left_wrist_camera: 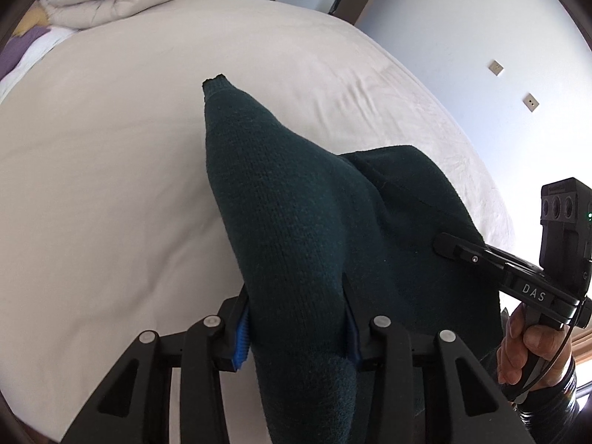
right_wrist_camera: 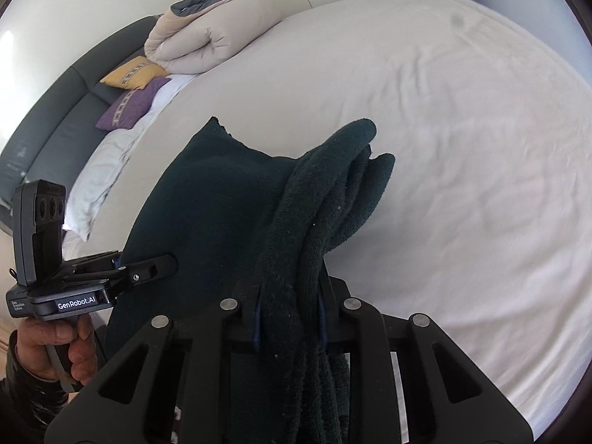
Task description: Fold small clothes
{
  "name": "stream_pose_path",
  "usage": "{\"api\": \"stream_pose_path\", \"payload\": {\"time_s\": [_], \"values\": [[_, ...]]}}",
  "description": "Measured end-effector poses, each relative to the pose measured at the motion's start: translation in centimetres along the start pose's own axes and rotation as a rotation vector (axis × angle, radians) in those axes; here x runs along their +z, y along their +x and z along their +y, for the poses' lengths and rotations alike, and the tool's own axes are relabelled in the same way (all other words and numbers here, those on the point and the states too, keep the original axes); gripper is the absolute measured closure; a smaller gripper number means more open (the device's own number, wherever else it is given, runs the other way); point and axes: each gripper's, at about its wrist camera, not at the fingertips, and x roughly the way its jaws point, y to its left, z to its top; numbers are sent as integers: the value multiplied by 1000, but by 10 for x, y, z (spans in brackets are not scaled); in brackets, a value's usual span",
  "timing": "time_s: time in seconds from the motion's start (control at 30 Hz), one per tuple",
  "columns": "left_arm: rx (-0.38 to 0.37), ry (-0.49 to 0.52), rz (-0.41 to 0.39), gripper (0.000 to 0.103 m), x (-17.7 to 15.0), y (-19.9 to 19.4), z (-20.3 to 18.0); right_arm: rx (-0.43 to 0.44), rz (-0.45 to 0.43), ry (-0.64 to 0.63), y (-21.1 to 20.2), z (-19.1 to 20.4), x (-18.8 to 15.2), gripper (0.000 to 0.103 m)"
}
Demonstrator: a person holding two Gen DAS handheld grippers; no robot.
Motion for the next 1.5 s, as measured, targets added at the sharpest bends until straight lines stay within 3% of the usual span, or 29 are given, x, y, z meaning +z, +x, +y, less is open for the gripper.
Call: {"api": "stream_pose_path", "payload": {"time_s": [0.17, 0.3, 0.37, 0.5, 0.63, 0.7, 0.77, 0.87, 0.97, 1.07, 1.13, 1.5], "values": [[16, -62, 17, 58, -37, 9, 24, -10, 40, 27, 26, 8, -37, 83], [0, -107, 5, 48, -41, 21, 28, 27, 76, 111, 49, -31, -48, 80], [13, -91, 1, 41, -41, 20, 27, 70, 69, 150, 53, -39, -52, 76], [41, -112, -12, 40, -37, 9, 22, 96, 83, 213, 51, -46, -54, 62], [162, -74, -126, 40, -32, -26, 11, 42, 10, 198, 23, -39, -47, 62], [162, -37, -176, 40, -26, -36, 0, 18, -42, 185, -7, -39, -43, 62], [148, 14, -194, 40, -23, -36, -11, 55, -88, 161, -22, -29, -38, 61], [140, 79, -177, 40, -17, -15, -18, 103, -111, 90, -28, -5, -35, 61], [168, 99, -136, 41, -9, 14, -27, 110, -64, 42, -9, 11, -40, 61], [196, 128, -106, 41, 1, 27, -31, 96, -5, 60, 14, 7, -46, 61], [187, 142, -88, 41, 5, 32, -30, 69, 12, 76, 26, -2, -50, 69], [158, 162, -79, 39, 1, 54, -24, 128, -64, 77, 49, -25, -59, 71]]}}
